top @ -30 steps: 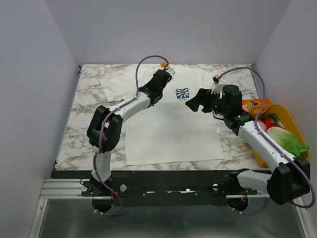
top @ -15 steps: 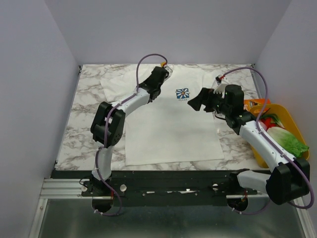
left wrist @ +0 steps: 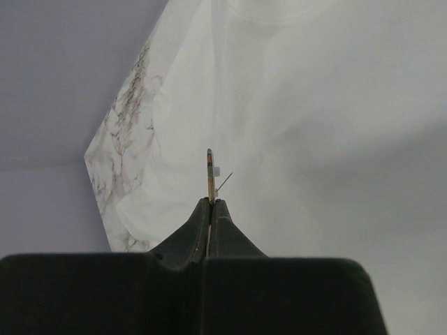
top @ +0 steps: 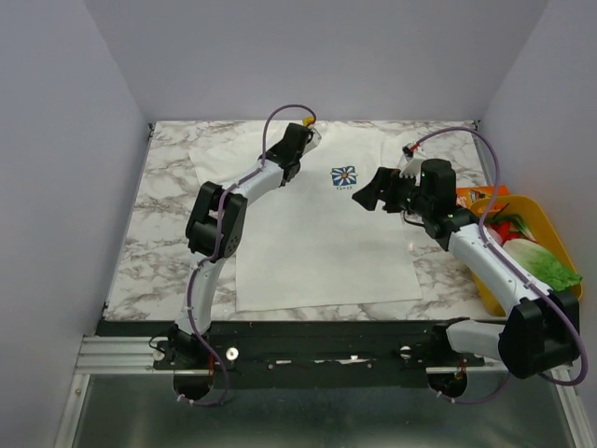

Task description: Pin the brooch onto the clothing

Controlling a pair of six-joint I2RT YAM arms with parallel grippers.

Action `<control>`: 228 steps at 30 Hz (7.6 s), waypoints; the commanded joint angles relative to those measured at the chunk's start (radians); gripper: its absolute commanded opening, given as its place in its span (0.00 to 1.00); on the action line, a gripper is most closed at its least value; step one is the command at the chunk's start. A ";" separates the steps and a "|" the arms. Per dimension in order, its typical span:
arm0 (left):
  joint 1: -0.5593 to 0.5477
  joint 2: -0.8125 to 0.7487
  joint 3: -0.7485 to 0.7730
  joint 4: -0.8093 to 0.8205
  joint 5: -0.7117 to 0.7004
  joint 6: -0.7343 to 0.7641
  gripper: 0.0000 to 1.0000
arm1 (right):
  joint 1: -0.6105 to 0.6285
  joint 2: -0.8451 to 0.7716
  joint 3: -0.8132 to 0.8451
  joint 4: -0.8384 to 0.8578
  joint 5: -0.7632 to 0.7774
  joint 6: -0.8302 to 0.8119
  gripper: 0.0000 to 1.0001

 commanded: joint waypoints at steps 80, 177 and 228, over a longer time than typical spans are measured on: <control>0.005 0.286 0.225 0.054 -0.377 0.012 0.00 | -0.036 0.103 0.016 -0.043 -0.104 -0.005 1.00; -0.046 0.152 0.314 -0.148 0.091 -0.551 0.00 | -0.036 0.053 -0.018 -0.060 -0.141 -0.026 1.00; 0.184 -0.306 -0.365 0.491 0.872 -0.775 0.00 | 0.042 0.969 0.905 0.068 -0.243 0.224 0.76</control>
